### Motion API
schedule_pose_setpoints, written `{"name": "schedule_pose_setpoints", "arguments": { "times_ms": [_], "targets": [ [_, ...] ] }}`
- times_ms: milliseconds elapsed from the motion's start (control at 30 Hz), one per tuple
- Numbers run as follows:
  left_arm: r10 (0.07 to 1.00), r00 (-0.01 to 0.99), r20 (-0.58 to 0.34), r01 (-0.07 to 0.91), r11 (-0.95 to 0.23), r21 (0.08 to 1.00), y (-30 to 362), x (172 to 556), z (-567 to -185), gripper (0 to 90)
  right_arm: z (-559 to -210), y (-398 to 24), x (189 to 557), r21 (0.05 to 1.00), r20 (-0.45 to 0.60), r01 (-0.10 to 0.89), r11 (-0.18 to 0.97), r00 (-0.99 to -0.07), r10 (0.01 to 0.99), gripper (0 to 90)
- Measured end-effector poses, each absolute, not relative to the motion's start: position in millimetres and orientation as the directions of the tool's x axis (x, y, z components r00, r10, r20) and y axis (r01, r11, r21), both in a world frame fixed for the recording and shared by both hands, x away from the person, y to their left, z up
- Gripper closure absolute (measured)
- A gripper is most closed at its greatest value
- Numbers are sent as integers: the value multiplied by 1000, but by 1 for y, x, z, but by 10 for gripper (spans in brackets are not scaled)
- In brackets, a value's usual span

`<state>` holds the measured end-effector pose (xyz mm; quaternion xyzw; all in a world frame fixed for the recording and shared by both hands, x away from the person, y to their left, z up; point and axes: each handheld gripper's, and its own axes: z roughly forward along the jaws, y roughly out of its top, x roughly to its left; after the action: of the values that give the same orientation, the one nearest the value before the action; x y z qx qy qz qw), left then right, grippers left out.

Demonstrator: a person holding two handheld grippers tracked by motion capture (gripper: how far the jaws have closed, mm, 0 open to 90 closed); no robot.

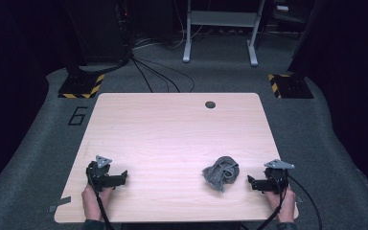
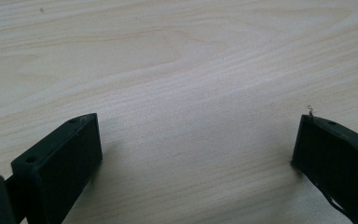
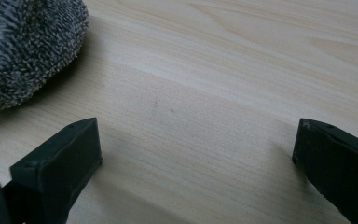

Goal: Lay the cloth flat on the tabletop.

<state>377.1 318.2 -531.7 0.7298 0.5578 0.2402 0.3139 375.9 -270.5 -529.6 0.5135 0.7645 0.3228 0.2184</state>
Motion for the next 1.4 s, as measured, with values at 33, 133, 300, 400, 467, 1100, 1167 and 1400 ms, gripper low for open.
{"name": "schedule_pose_setpoints", "arguments": {
  "times_ms": [33,133,300,400,467,1100,1167,1400],
  "targets": [
    [965,261,-1,665,-179,725,318,377,-532,11,-530,-271,376,718,-2,644,264,-377,926,5],
    [965,262,0,665,-181,725,318,377,-532,11,-530,-270,376,718,-2,645,264,-376,926,5],
    [965,261,-1,665,-179,725,318,377,-532,12,-530,-270,376,718,-1,646,258,-370,929,5],
    [966,259,5,660,-181,730,318,377,-532,12,-530,-270,376,717,-1,647,258,-369,929,5],
    [965,262,2,664,-182,726,318,377,-532,12,-529,-270,377,714,-3,649,263,-372,928,5],
    [965,262,2,665,-182,724,318,377,-531,13,-496,-249,368,738,149,646,195,-438,886,0],
    [965,262,2,665,-182,724,318,377,-531,13,-487,-240,366,742,139,636,211,-454,880,1],
    [966,260,5,660,-181,729,318,377,-532,14,-470,-206,369,734,109,618,283,-518,848,7]
  ]
}}
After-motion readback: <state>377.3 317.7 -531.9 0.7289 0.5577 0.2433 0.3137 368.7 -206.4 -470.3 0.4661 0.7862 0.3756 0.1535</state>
